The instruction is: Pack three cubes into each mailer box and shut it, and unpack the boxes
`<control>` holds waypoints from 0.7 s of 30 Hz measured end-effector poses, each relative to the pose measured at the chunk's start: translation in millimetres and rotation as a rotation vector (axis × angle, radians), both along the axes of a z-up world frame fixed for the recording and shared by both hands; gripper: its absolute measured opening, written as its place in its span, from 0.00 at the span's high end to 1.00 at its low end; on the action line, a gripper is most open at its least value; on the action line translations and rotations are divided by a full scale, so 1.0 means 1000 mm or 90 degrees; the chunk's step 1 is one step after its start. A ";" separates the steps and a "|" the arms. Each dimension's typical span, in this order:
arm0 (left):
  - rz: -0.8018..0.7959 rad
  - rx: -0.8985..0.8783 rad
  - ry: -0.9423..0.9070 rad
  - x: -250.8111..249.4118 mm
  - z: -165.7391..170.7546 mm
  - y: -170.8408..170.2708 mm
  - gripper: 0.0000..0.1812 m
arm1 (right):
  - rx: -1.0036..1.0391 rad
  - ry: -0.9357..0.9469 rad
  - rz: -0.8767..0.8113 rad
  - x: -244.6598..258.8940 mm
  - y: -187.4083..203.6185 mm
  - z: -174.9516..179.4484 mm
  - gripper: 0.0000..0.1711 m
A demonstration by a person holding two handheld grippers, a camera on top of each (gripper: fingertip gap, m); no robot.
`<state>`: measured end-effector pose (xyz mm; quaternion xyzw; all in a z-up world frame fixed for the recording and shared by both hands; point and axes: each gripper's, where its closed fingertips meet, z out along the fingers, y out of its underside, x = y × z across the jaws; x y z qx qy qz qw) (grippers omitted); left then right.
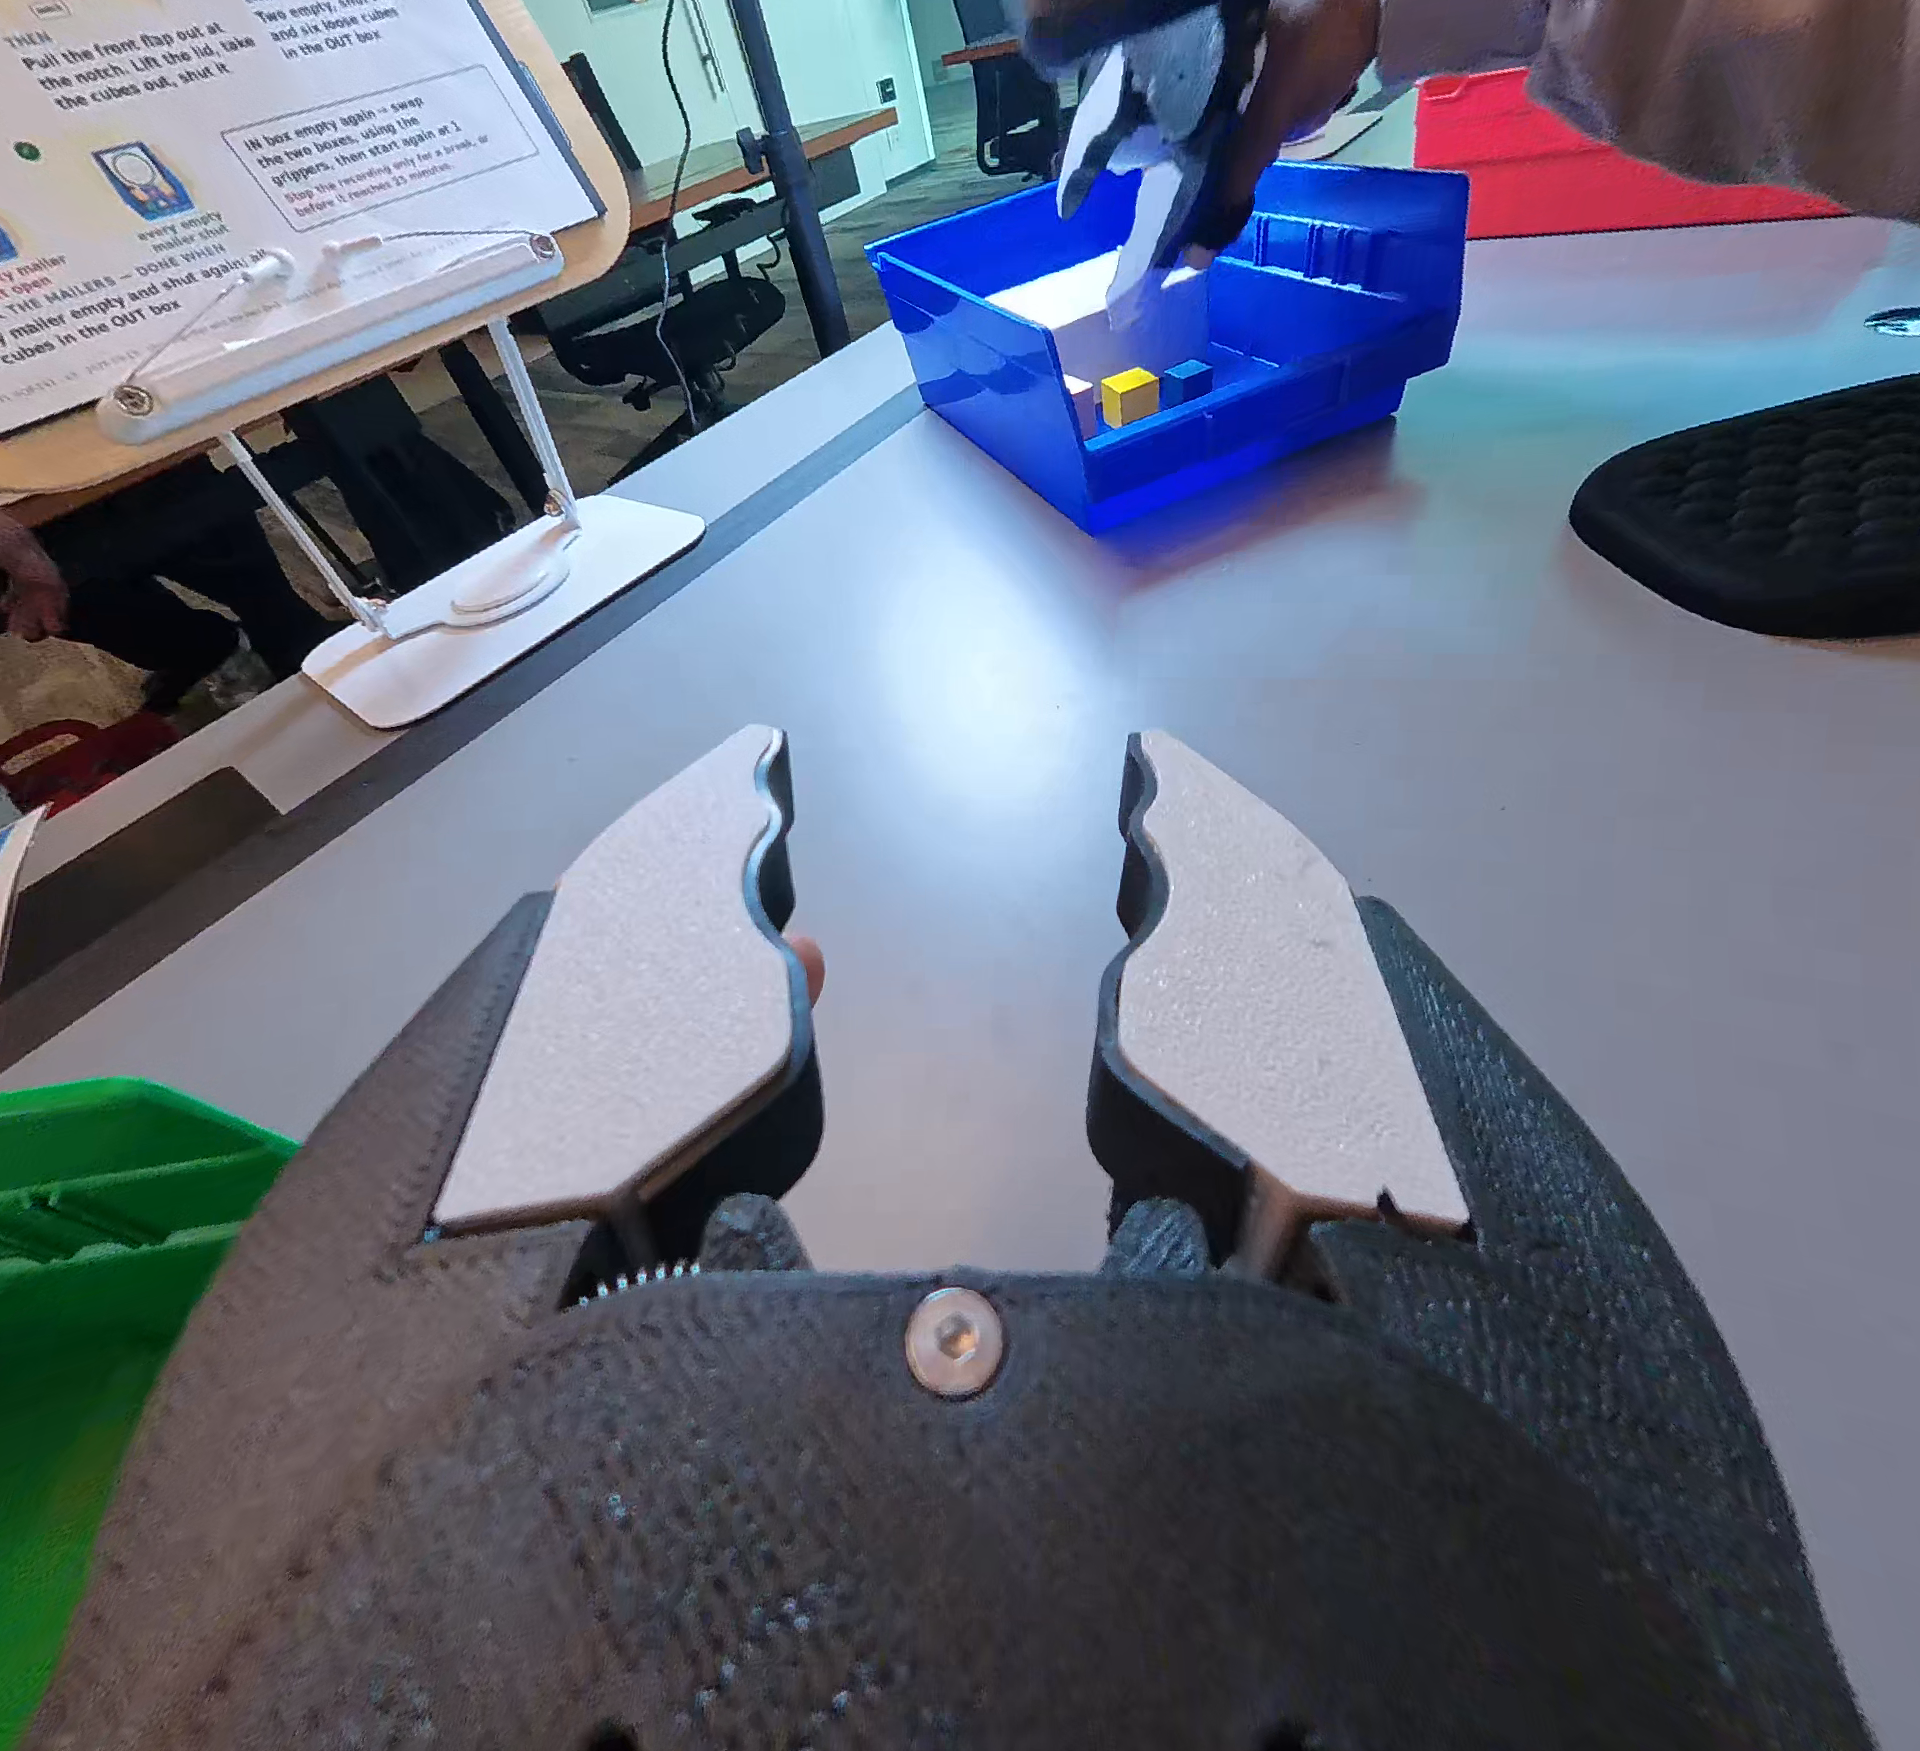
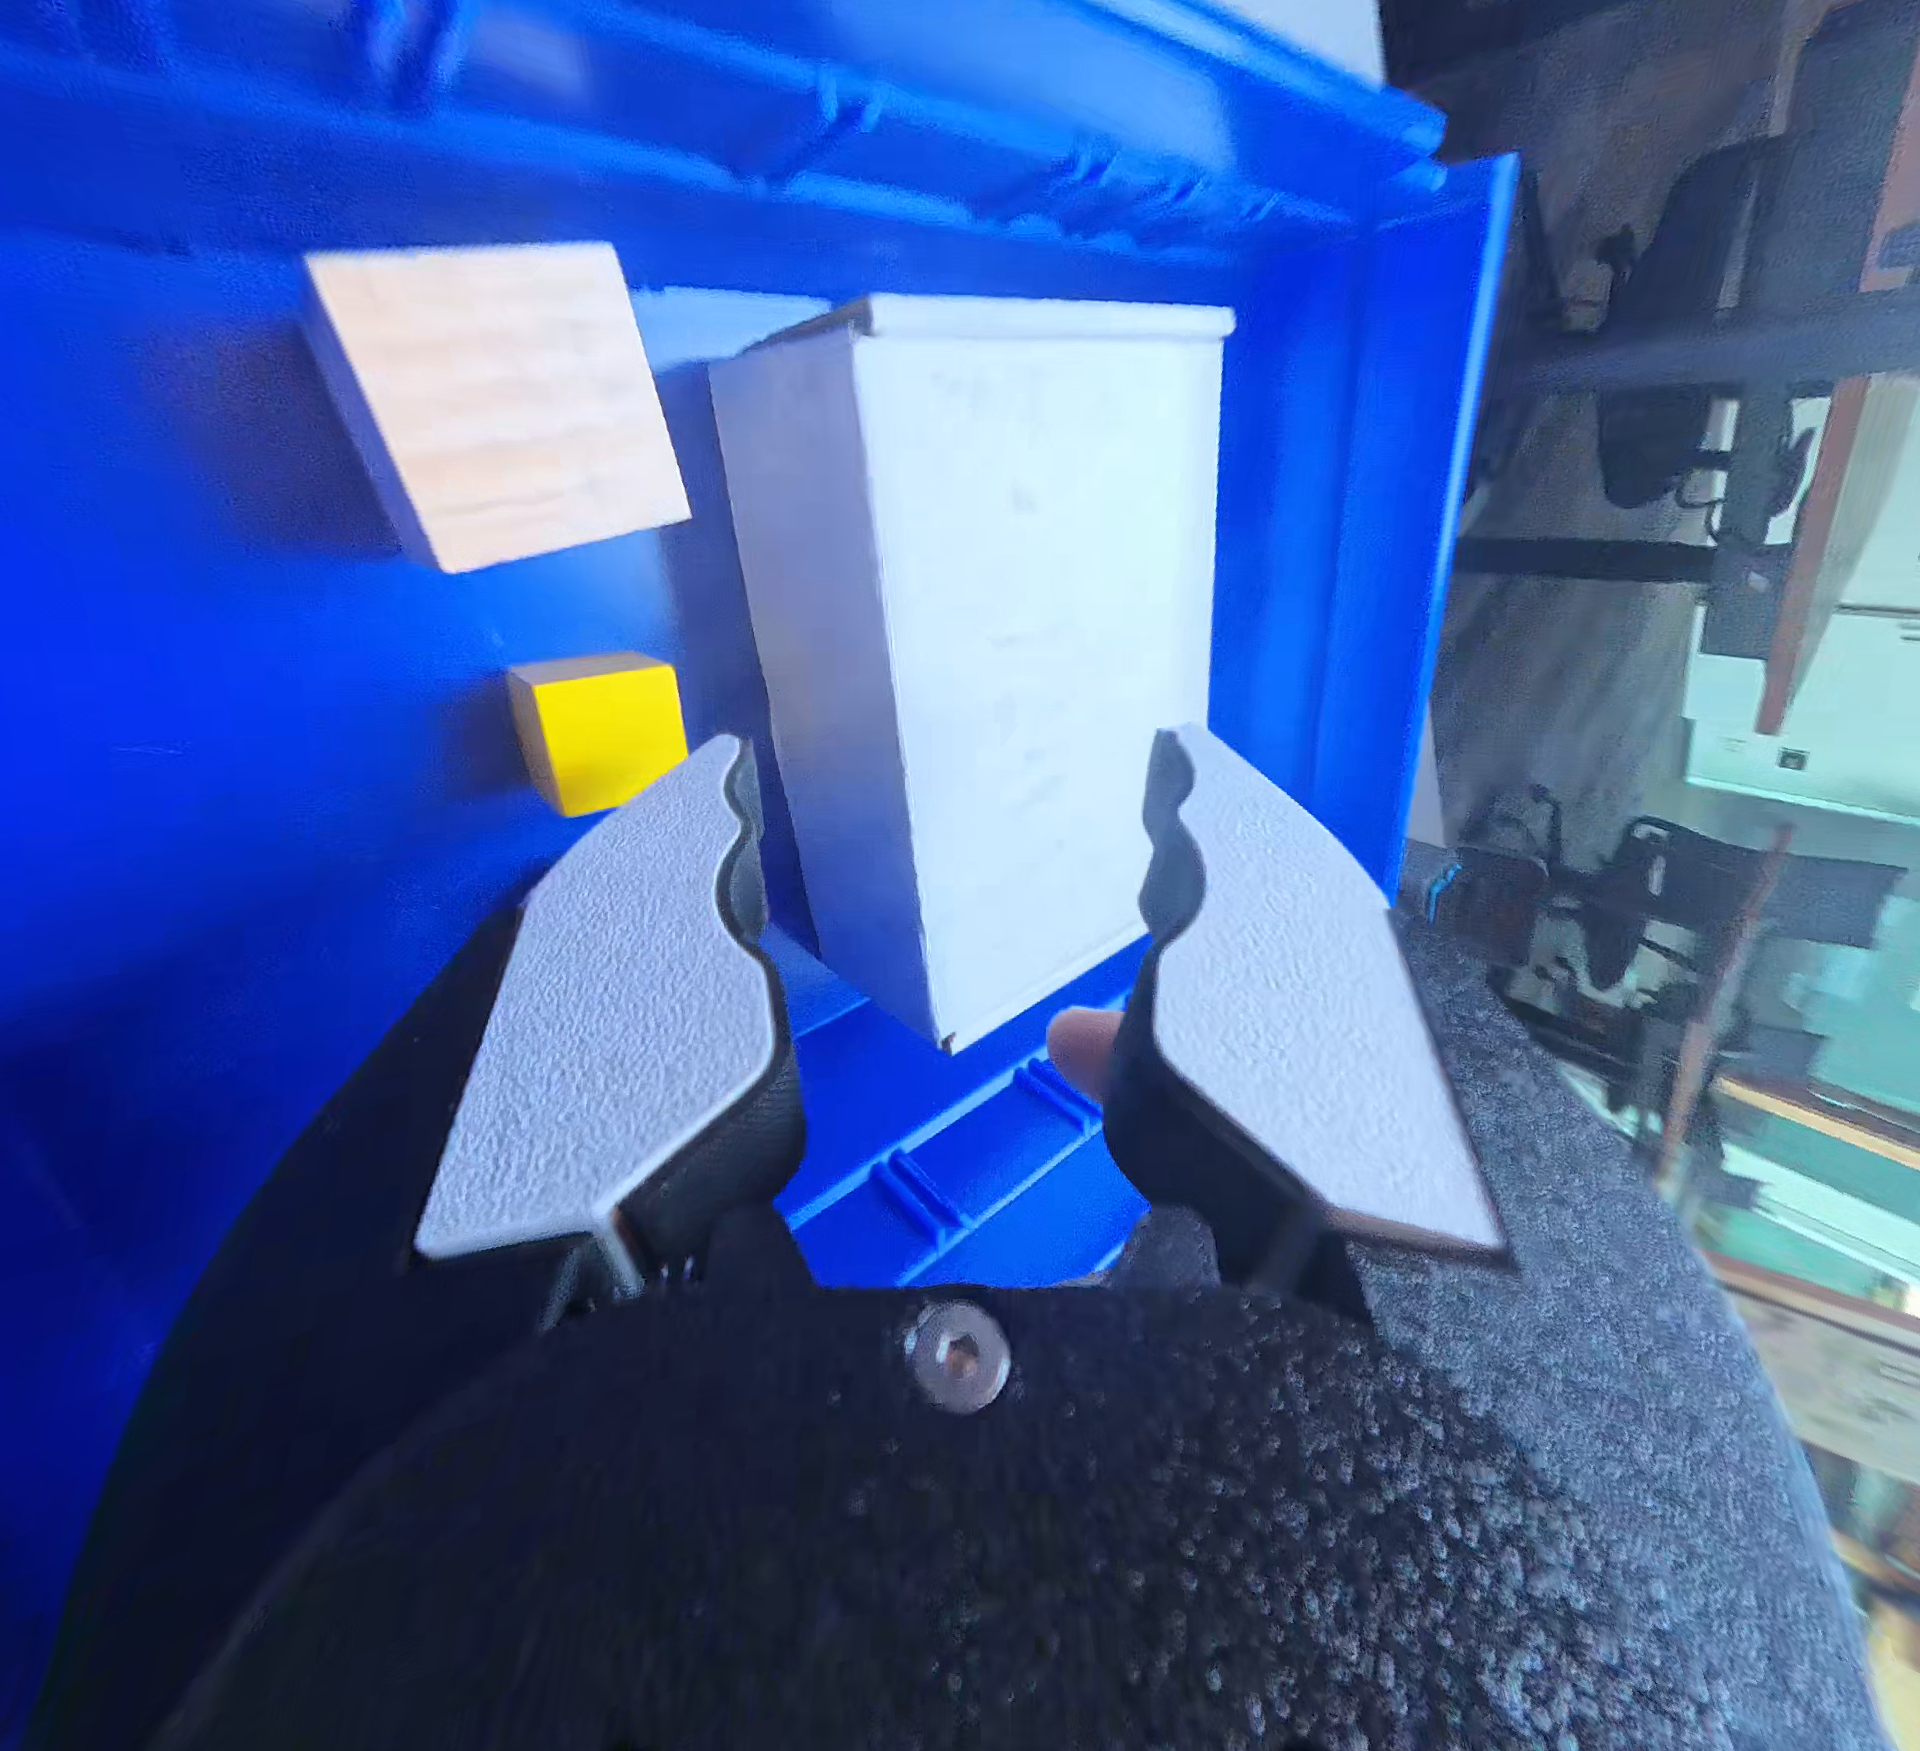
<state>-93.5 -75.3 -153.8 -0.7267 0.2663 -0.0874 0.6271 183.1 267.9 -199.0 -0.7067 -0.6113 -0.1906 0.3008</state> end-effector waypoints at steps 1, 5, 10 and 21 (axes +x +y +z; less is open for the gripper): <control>0.002 0.002 0.001 -0.001 0.000 0.000 0.67 | -0.002 0.043 0.009 -0.007 -0.006 0.010 0.60; 0.011 0.003 -0.002 -0.005 0.002 0.001 0.67 | -0.012 0.260 0.076 -0.045 -0.058 0.057 0.65; 0.054 0.011 0.002 -0.028 0.014 0.002 0.67 | -0.045 0.498 0.163 -0.077 -0.155 0.081 0.66; 0.377 -0.176 0.125 -0.280 0.072 0.021 0.57 | -0.106 0.623 0.183 -0.081 -0.221 0.029 0.68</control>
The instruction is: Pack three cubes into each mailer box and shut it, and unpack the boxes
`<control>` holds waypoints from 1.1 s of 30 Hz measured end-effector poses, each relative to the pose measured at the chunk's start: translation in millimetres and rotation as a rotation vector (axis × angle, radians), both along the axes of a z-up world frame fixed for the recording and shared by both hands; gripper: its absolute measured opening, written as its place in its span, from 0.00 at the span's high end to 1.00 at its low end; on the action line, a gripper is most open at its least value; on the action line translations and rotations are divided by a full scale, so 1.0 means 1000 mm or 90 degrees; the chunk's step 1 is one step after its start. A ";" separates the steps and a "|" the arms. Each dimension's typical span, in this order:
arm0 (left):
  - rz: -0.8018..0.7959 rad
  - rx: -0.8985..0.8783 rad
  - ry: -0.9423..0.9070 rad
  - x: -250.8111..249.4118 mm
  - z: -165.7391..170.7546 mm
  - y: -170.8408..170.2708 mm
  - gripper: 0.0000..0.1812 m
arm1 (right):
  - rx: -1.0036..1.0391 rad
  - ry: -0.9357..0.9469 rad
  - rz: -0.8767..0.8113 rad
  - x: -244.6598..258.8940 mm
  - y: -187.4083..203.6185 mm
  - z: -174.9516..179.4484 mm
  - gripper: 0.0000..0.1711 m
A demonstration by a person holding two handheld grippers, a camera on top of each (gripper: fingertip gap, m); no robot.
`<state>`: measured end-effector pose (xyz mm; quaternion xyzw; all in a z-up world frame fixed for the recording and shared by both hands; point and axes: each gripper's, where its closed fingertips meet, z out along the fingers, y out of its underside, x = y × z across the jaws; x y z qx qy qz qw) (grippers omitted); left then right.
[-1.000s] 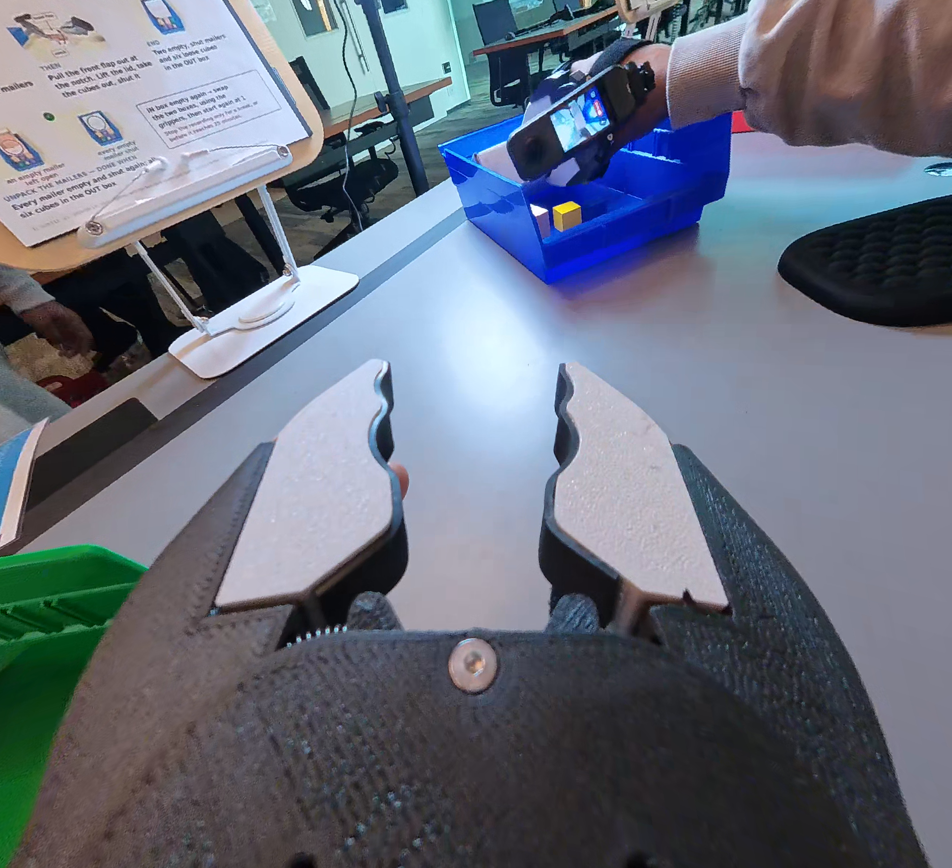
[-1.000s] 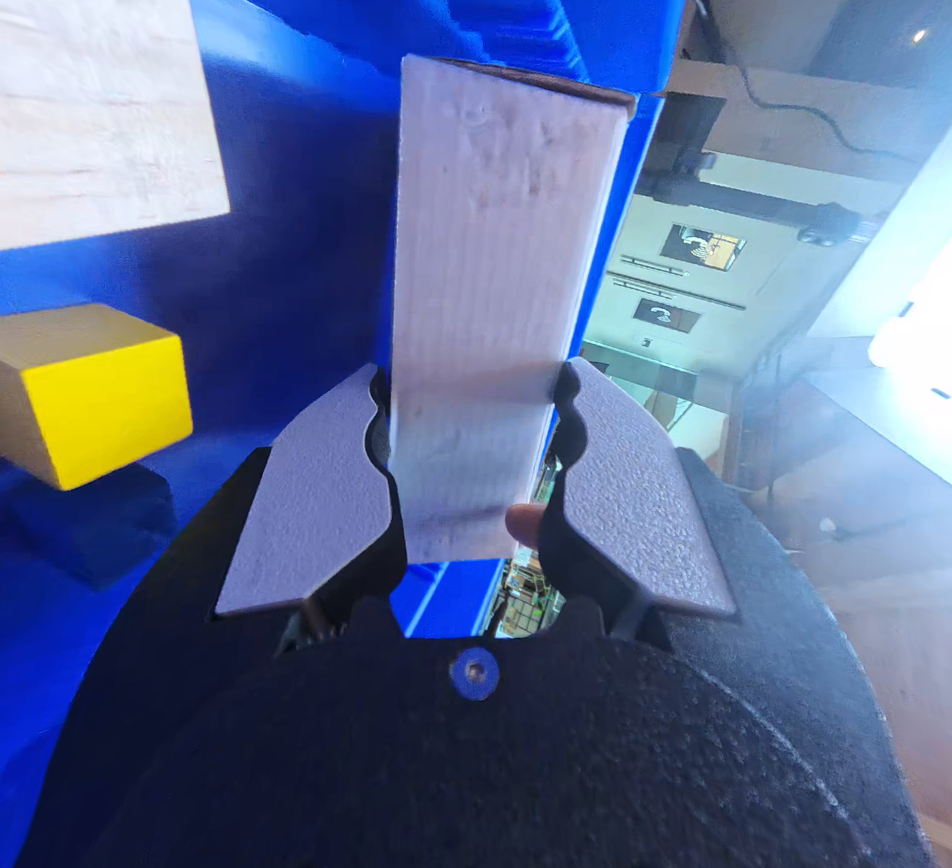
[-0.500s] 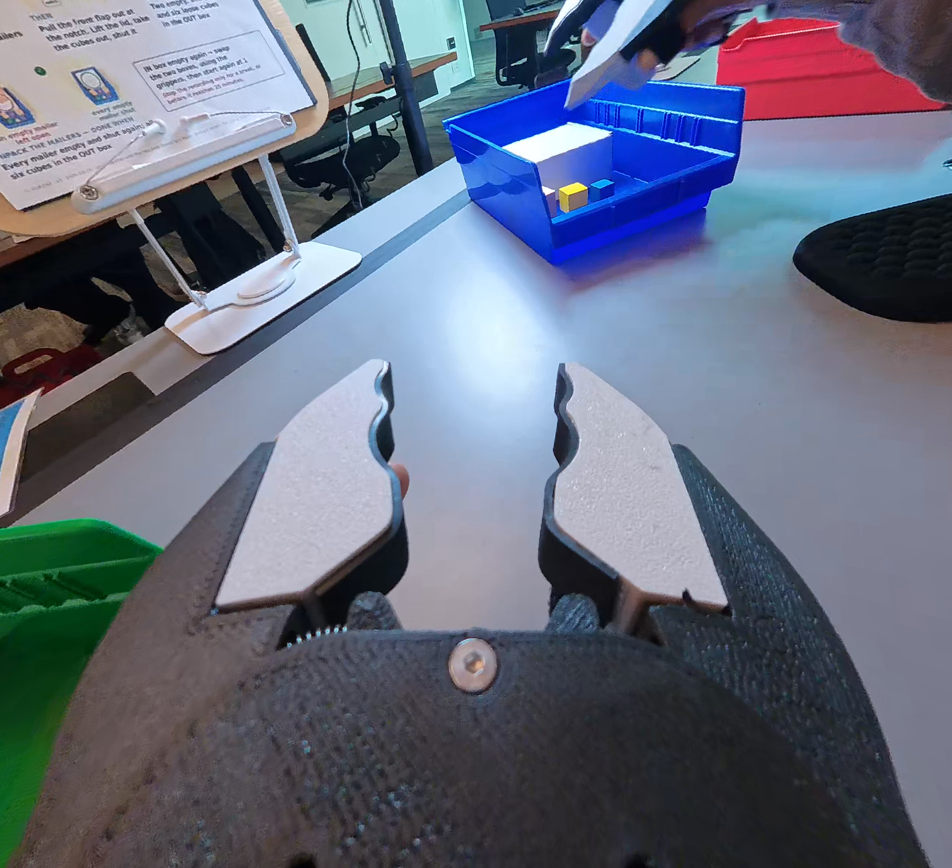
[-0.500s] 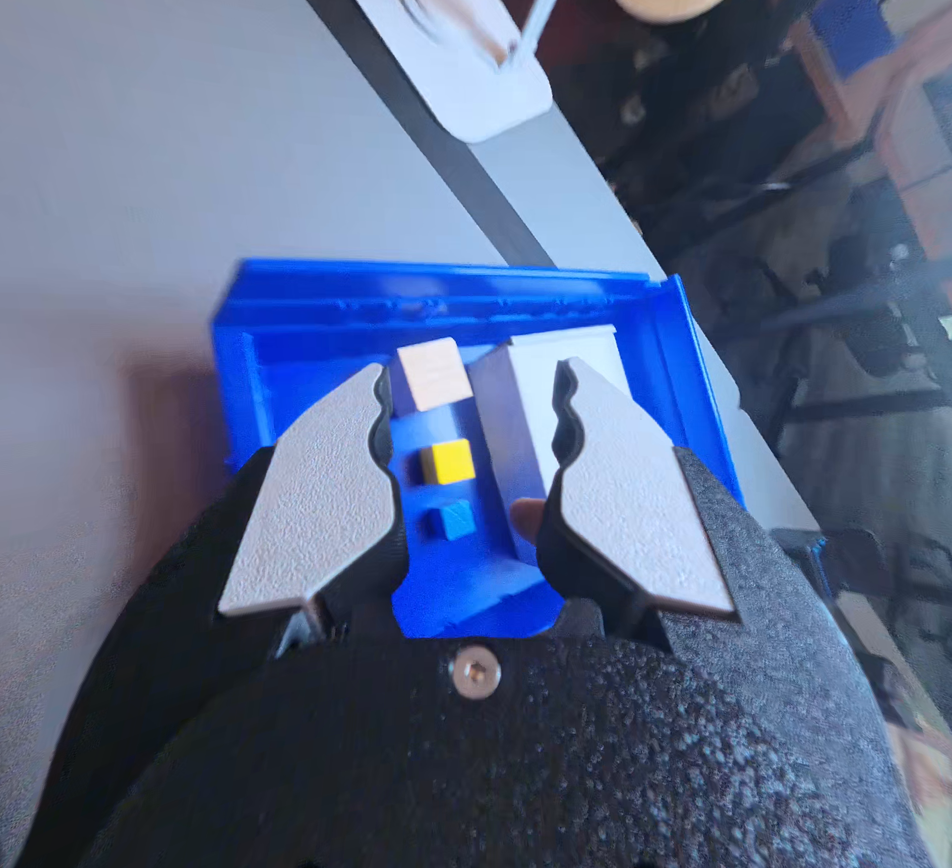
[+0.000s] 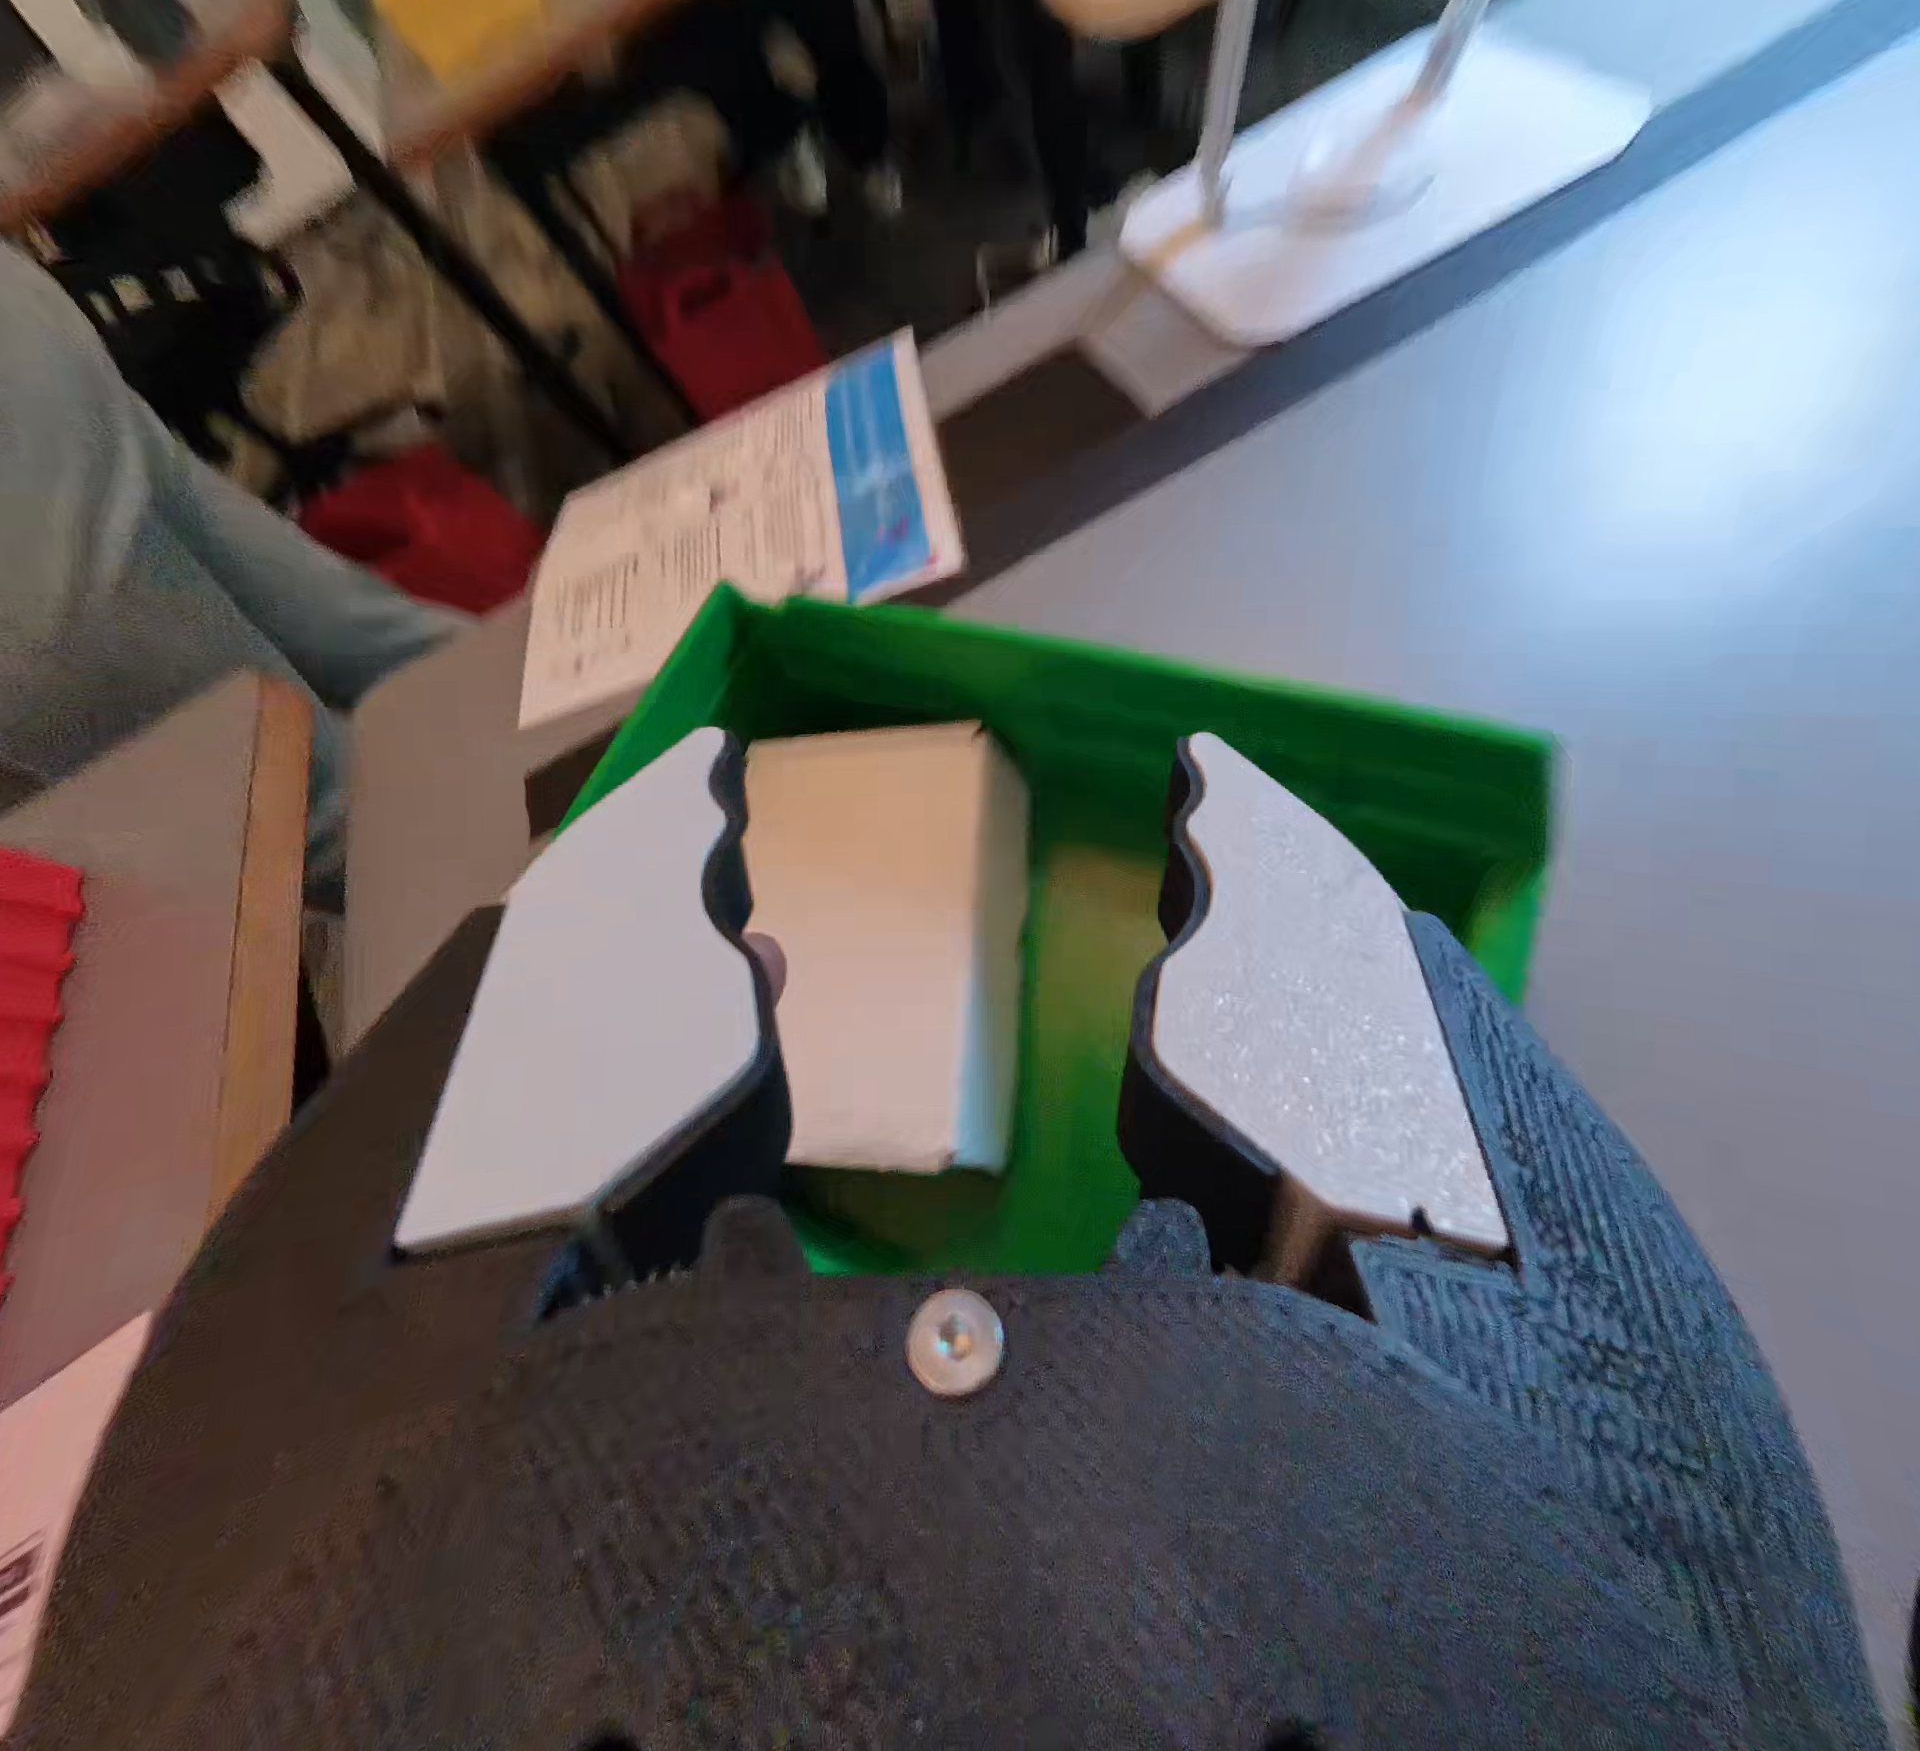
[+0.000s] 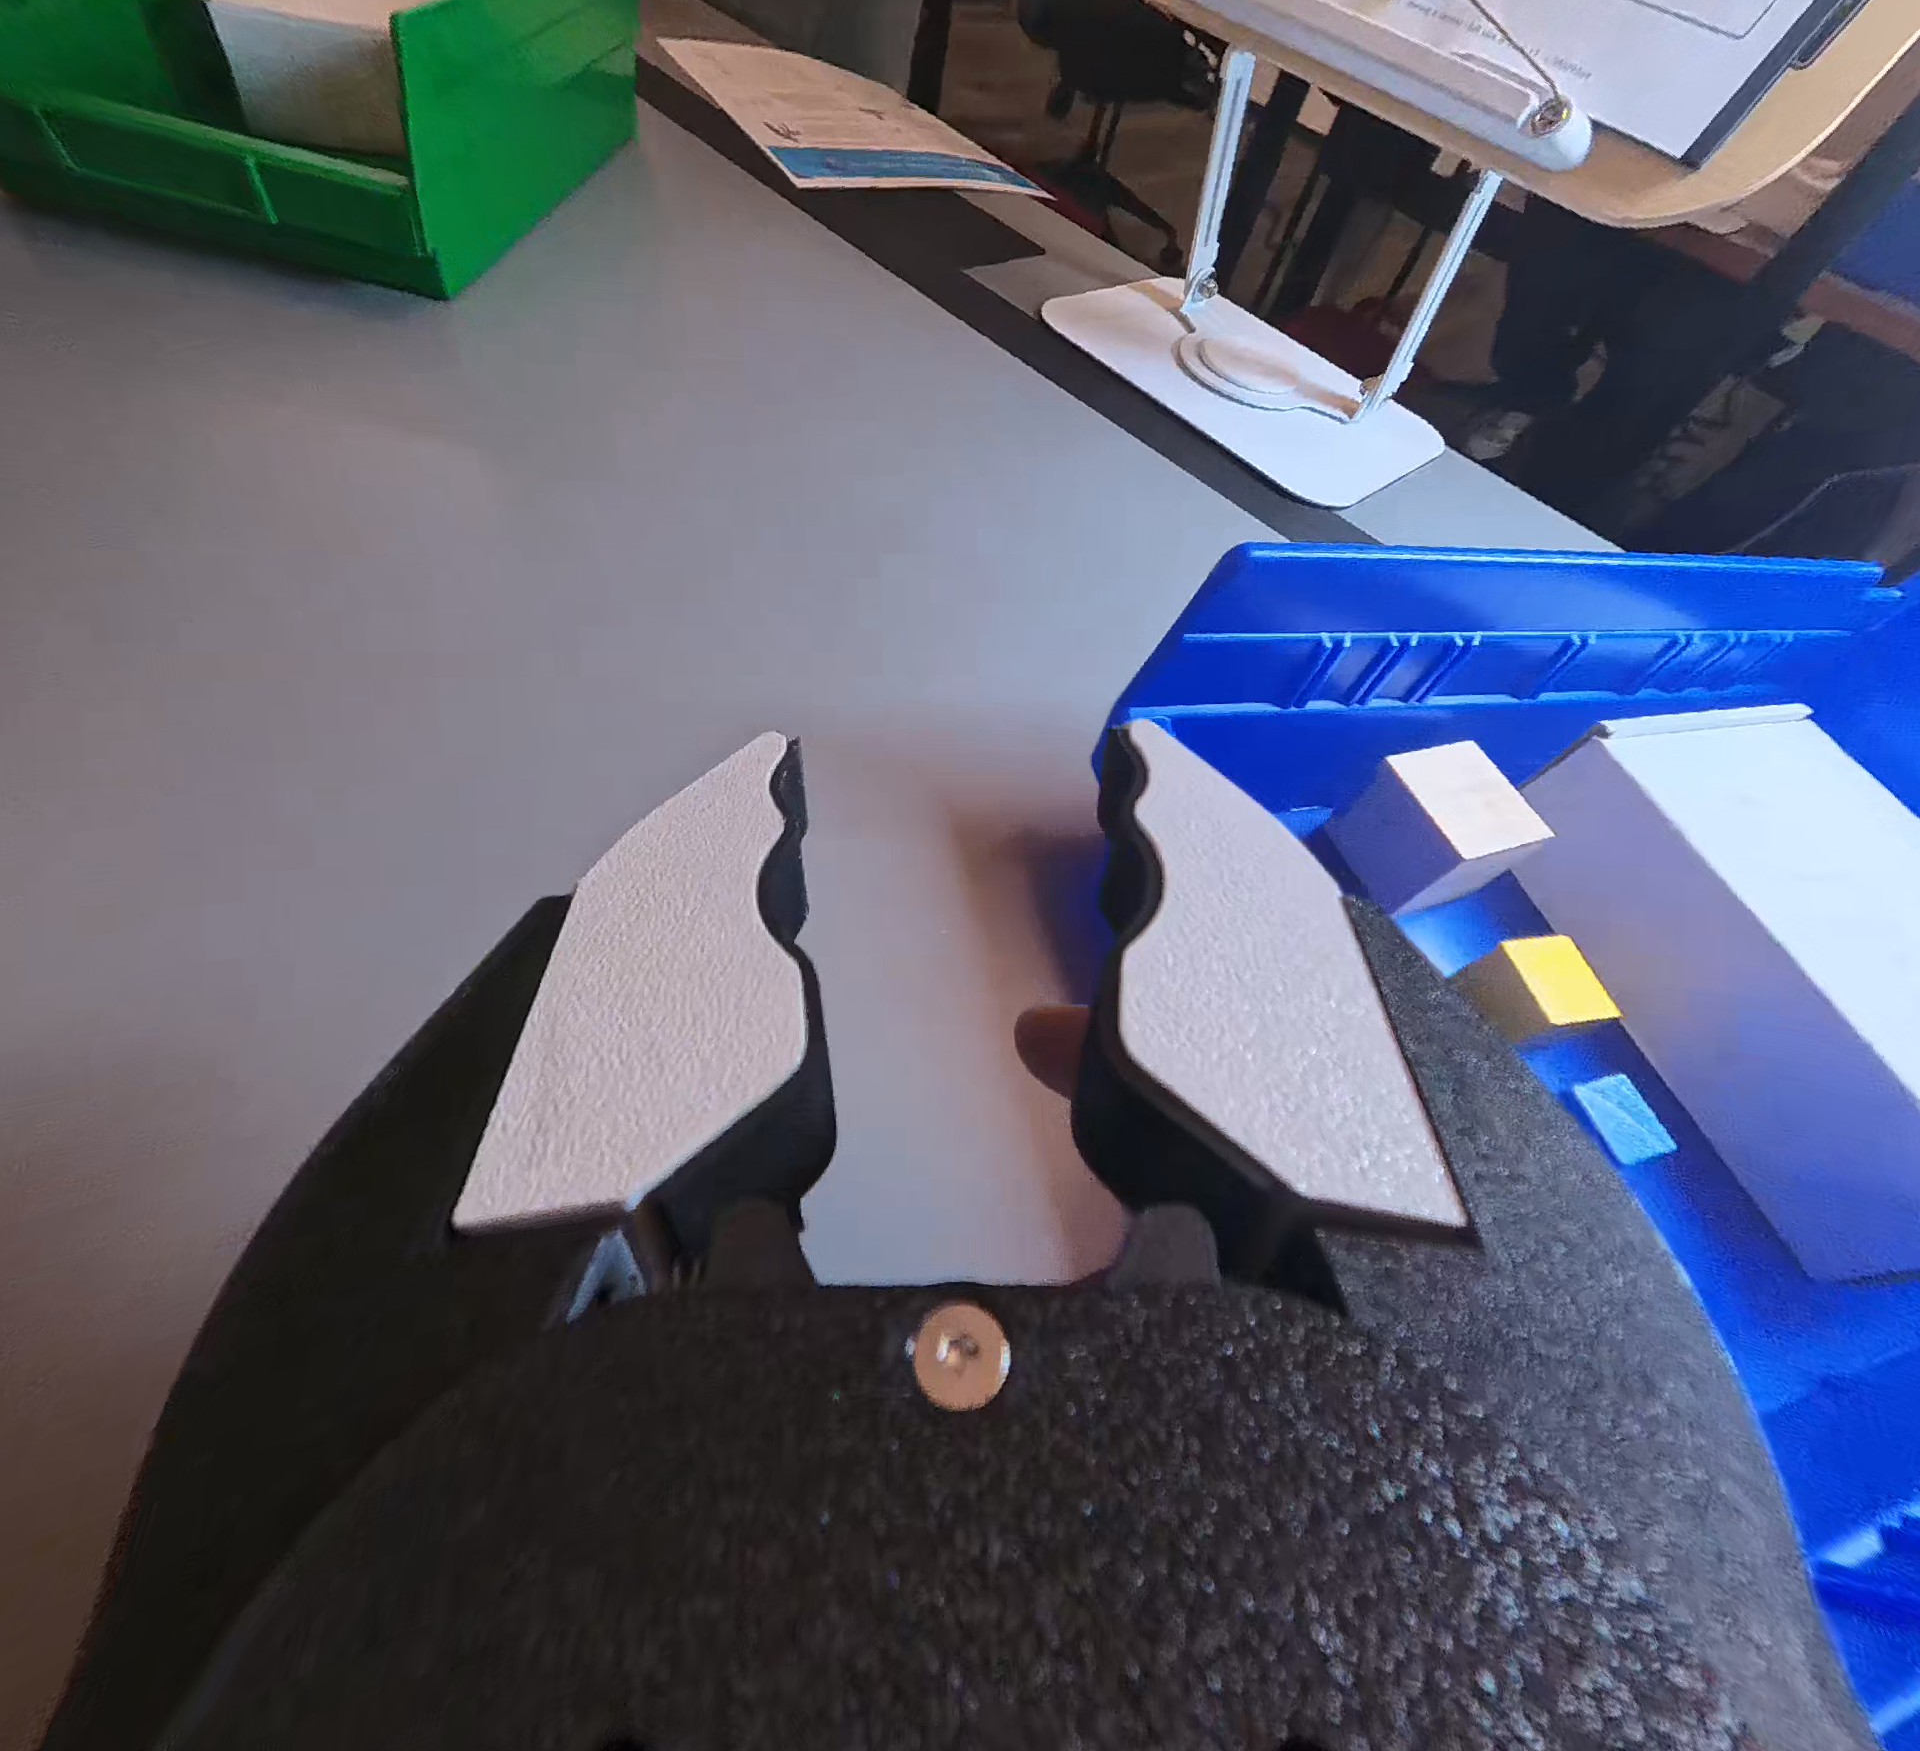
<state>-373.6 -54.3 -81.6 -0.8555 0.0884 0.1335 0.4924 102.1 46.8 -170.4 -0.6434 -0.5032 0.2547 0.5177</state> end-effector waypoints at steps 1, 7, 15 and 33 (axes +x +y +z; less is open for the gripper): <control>0.012 -0.068 -0.007 -0.019 -0.014 0.005 0.53 | -0.009 0.008 0.003 -0.002 0.001 0.000 0.68; 0.050 -0.439 -0.089 -0.072 -0.110 0.004 0.38 | -0.003 -0.002 0.024 -0.005 -0.008 -0.005 0.67; 0.086 -0.605 -0.026 -0.094 -0.159 -0.007 0.31 | -0.035 0.004 0.027 0.002 -0.007 -0.013 0.68; 0.021 -0.517 0.127 -0.081 -0.126 -0.005 0.65 | 0.000 -0.004 0.049 -0.004 -0.019 -0.007 0.69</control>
